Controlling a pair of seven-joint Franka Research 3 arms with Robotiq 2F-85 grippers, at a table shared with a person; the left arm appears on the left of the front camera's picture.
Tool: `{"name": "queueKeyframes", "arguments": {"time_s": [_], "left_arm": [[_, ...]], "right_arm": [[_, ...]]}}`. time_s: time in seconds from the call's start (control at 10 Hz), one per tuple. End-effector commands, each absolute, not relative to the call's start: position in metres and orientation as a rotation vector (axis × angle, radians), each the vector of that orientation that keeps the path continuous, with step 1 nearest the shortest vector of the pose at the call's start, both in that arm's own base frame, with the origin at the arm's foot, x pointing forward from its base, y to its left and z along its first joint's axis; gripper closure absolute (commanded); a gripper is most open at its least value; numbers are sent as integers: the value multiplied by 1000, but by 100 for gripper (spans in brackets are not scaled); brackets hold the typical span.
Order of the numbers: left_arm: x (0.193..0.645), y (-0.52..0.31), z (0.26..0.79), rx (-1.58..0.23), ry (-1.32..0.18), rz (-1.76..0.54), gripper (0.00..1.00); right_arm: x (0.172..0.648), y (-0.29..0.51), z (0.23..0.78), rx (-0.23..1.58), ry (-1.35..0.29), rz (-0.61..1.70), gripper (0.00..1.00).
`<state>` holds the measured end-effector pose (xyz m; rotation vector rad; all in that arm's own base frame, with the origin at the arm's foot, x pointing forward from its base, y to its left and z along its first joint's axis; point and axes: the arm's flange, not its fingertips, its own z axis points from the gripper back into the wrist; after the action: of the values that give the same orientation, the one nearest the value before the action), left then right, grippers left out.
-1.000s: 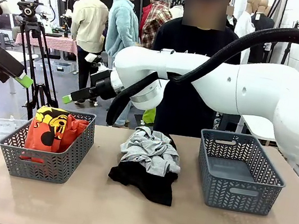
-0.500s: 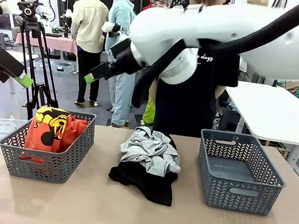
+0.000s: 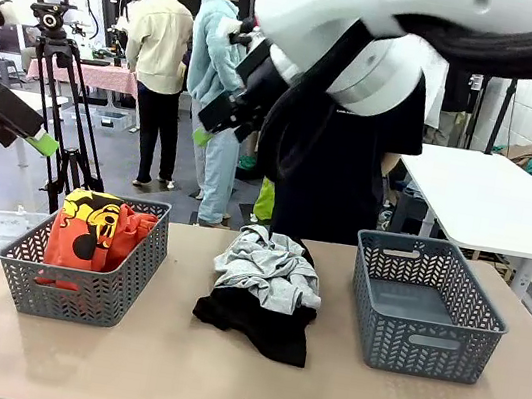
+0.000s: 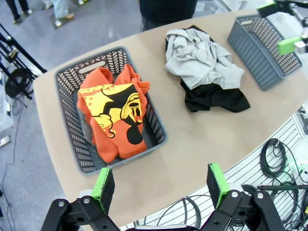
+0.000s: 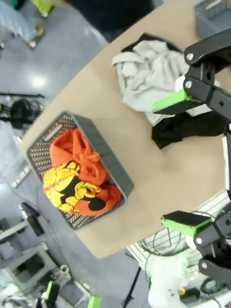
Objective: Sort the tops and bottoms.
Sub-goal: Lift clothes from the center of the table with your left hand.
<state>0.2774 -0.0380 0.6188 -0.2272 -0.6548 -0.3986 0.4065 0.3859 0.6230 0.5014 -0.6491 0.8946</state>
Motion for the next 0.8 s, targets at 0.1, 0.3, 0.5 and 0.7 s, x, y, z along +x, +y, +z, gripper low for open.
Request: {"name": "queueKeyframes", "arguments": {"time_s": [0.1, 0.3, 0.5, 0.7], "left_arm": [[279, -38, 620, -229, -654, -397, 0], [279, -38, 620, -229, -654, -397, 0], [279, -38, 620, -229, -654, -397, 0], [279, -38, 620, -229, -654, -397, 0]], "right_arm": [[363, 336, 631, 441, -710, 793, 0], [384, 351, 646, 466, -696, 818, 0], [384, 351, 646, 466, -696, 818, 0], [406, 331, 622, 401, -526, 832, 0]]}}
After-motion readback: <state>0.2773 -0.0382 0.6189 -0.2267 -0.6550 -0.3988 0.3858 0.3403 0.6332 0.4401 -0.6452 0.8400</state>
